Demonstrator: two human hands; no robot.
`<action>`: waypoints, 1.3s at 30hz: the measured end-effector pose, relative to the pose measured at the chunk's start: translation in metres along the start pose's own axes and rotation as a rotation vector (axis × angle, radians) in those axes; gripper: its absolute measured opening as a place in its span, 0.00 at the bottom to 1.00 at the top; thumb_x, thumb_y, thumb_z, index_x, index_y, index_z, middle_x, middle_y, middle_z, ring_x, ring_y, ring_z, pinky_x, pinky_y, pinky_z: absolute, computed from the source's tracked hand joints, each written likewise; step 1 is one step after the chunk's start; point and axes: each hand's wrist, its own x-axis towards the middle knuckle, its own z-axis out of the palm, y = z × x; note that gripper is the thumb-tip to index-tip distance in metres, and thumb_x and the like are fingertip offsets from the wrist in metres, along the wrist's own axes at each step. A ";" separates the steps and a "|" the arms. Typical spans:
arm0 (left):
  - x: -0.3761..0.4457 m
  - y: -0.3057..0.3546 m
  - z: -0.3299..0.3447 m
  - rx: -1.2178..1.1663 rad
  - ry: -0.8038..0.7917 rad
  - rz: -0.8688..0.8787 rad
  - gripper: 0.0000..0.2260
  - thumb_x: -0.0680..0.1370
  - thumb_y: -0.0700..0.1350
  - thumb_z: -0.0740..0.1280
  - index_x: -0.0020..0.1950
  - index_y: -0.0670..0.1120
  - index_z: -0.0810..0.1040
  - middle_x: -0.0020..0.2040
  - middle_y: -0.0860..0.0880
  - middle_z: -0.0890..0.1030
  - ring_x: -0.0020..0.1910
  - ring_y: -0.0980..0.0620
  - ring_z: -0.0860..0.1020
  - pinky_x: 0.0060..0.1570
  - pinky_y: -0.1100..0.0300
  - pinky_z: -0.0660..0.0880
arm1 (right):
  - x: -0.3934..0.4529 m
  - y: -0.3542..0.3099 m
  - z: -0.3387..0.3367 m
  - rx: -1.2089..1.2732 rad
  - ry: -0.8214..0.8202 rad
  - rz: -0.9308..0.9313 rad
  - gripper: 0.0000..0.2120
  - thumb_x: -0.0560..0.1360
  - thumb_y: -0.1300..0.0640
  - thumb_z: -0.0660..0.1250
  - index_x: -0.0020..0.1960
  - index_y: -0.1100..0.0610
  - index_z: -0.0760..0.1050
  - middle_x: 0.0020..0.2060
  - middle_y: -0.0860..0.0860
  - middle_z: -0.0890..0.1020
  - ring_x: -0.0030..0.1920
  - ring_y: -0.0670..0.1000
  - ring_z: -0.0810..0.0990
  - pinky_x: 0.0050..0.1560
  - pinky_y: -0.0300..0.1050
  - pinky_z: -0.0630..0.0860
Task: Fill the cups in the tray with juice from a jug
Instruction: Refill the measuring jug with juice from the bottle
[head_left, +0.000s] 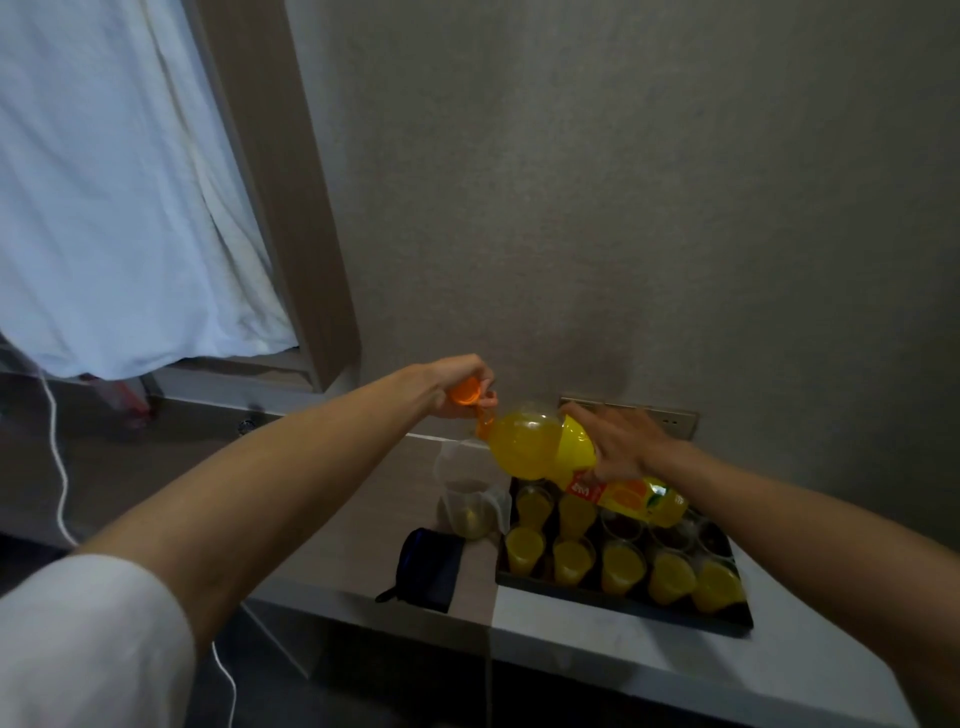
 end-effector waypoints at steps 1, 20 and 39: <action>0.001 -0.001 -0.001 -0.005 -0.004 -0.002 0.20 0.72 0.31 0.54 0.21 0.43 0.69 0.29 0.45 0.70 0.30 0.50 0.73 0.40 0.62 0.73 | 0.001 0.000 0.000 -0.002 -0.001 -0.002 0.52 0.67 0.34 0.75 0.81 0.47 0.50 0.67 0.55 0.77 0.62 0.59 0.78 0.56 0.52 0.77; 0.003 0.002 -0.005 -0.056 -0.035 -0.026 0.17 0.72 0.30 0.55 0.24 0.42 0.69 0.35 0.44 0.69 0.34 0.51 0.72 0.43 0.61 0.75 | 0.009 0.003 0.004 -0.009 -0.011 0.004 0.54 0.68 0.35 0.75 0.83 0.49 0.49 0.68 0.56 0.76 0.64 0.60 0.77 0.54 0.50 0.75; 0.002 0.014 0.002 -0.068 0.033 -0.021 0.13 0.74 0.31 0.56 0.31 0.41 0.71 0.40 0.43 0.74 0.38 0.49 0.79 0.44 0.61 0.81 | 0.006 0.011 -0.010 -0.013 -0.007 0.005 0.52 0.68 0.34 0.75 0.82 0.47 0.50 0.66 0.56 0.77 0.60 0.60 0.79 0.53 0.52 0.78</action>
